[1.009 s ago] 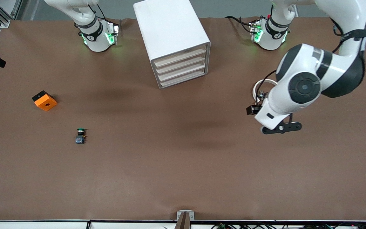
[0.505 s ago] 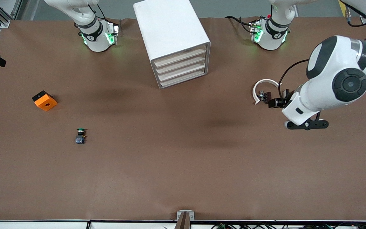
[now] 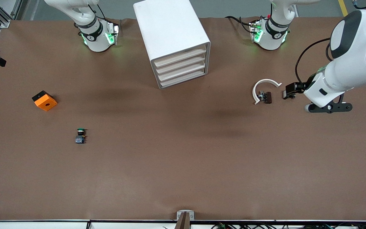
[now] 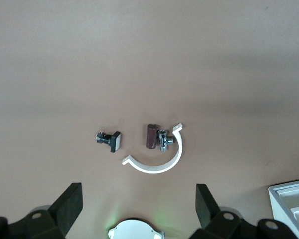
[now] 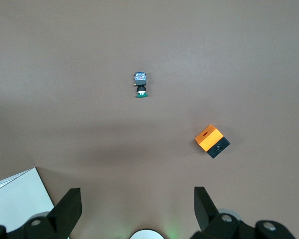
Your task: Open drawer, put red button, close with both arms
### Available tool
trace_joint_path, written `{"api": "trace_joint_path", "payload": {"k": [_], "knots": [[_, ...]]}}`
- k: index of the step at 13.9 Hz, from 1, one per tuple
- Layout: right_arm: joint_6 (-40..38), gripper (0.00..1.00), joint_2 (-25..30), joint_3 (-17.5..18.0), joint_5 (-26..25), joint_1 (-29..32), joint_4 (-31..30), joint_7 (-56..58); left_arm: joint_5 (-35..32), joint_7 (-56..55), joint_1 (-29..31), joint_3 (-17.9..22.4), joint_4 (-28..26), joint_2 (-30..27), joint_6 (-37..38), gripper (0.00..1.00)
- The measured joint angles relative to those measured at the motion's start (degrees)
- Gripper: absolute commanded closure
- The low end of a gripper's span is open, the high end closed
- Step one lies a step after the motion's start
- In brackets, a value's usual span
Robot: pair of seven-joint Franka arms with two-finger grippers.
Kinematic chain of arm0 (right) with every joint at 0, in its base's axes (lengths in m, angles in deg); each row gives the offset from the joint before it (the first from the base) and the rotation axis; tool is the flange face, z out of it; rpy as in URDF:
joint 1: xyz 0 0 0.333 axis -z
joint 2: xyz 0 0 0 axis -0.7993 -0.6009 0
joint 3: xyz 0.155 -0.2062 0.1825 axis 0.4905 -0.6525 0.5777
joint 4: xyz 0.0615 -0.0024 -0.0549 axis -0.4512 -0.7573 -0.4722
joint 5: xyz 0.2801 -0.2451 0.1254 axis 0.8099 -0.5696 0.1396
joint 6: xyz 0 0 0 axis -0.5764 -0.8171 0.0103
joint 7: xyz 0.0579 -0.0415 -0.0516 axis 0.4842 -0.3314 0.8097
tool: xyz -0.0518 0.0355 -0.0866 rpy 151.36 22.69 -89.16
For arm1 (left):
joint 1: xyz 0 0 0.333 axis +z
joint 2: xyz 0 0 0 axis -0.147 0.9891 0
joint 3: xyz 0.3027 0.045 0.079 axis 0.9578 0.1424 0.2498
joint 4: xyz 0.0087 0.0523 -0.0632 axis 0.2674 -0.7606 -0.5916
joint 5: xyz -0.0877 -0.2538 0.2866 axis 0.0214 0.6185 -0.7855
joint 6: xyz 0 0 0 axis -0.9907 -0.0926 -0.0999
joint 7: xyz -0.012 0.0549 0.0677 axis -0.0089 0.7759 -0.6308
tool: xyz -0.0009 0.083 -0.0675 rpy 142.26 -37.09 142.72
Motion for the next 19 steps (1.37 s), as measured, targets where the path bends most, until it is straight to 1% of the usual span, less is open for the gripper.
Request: {"api": "trace_joint_path", "payload": {"k": [2, 5, 10, 13, 19], "knots": [[0.00, 0.00, 0.00, 0.00, 0.00, 0.00, 0.00, 0.00, 0.01, 2.04, 0.21, 1.28, -2.42, -2.76, -0.01, 0.00], [0.00, 0.00, 0.00, -0.01, 0.00, 0.00, 0.00, 0.00, 1.40, 7.17, 0.72, 4.64, -5.68, -6.55, -0.35, 0.00], [0.17, 0.00, 0.00, 0.11, -0.34, 0.00, 0.00, 0.00, 1.70, 8.00, 1.56, 5.27, -14.31, -14.33, -6.69, 0.00], [0.20, 0.00, 0.00, 0.11, -0.53, 0.00, 0.00, 0.00, 1.70, 8.00, 1.81, 5.27, -14.08, -16.61, -8.15, 0.00], [0.84, 0.00, 0.00, 0.08, -1.58, 0.00, 0.00, 0.00, 1.70, 8.00, 3.54, 5.31, -9.67, -16.82, -8.36, 0.00]]}}
